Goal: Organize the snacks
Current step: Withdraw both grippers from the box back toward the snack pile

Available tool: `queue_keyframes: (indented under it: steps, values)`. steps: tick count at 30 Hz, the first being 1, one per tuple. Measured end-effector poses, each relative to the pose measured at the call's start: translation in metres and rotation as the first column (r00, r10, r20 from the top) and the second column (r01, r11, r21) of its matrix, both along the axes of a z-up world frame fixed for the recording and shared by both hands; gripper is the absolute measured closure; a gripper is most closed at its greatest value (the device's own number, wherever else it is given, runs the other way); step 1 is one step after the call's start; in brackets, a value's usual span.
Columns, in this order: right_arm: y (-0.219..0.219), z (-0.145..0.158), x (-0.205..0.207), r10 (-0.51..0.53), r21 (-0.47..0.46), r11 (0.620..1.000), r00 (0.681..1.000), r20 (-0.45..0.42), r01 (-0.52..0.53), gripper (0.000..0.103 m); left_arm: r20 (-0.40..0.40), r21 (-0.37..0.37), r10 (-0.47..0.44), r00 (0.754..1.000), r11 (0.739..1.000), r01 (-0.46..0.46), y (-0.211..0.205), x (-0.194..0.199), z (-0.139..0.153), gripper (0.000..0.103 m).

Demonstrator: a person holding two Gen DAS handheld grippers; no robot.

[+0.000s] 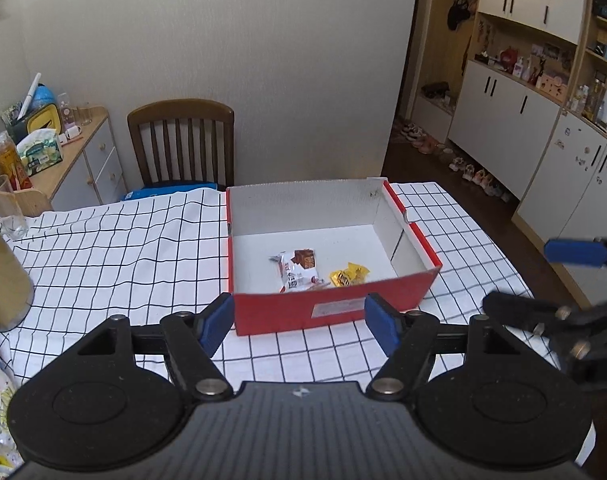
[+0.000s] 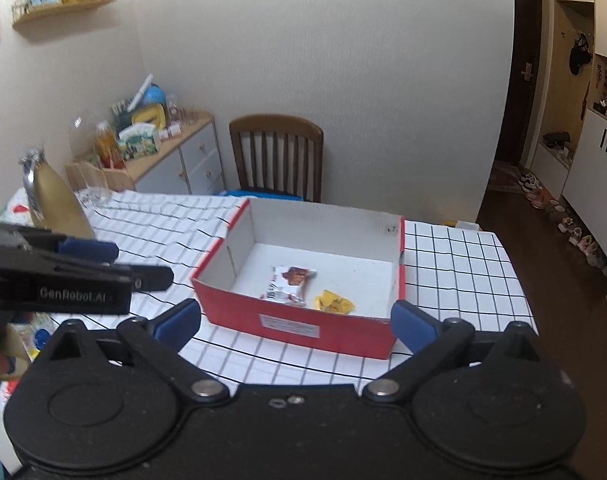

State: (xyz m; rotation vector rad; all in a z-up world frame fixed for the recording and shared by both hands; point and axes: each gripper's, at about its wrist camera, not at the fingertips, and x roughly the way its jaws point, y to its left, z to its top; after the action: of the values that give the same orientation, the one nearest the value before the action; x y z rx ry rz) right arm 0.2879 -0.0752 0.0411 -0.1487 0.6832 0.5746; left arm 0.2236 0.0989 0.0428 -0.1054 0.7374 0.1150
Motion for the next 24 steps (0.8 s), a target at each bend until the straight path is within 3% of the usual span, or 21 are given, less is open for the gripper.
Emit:
queue_keyframes:
  steps: [7, 15, 18, 24]
  values:
    - [-0.014, -0.002, -0.029, -0.017, 0.050, 0.999, 0.999, 0.031, 0.016, 0.000, 0.066, -0.009, 0.024, 0.998, 1.000, -0.024, 0.003, -0.048, -0.011, 0.026]
    - [-0.037, -0.024, -0.056, -0.071, 0.104, 0.992, 0.997, 0.026, 0.068, 0.000, 0.054, -0.056, 0.053, 0.997, 0.997, -0.050, 0.011, -0.083, -0.029, 0.022]
    - [-0.047, -0.036, -0.063, -0.111, 0.099, 0.989, 0.994, 0.021, 0.109, 0.000, 0.037, -0.107, 0.080, 0.996, 0.991, -0.075, 0.017, -0.091, -0.039, 0.022]
    - [-0.069, -0.067, -0.074, -0.188, 0.029, 0.982, 0.982, 0.004, 0.187, 0.000, -0.043, -0.092, 0.163, 0.986, 0.982, -0.167, 0.025, -0.104, -0.069, 0.021]
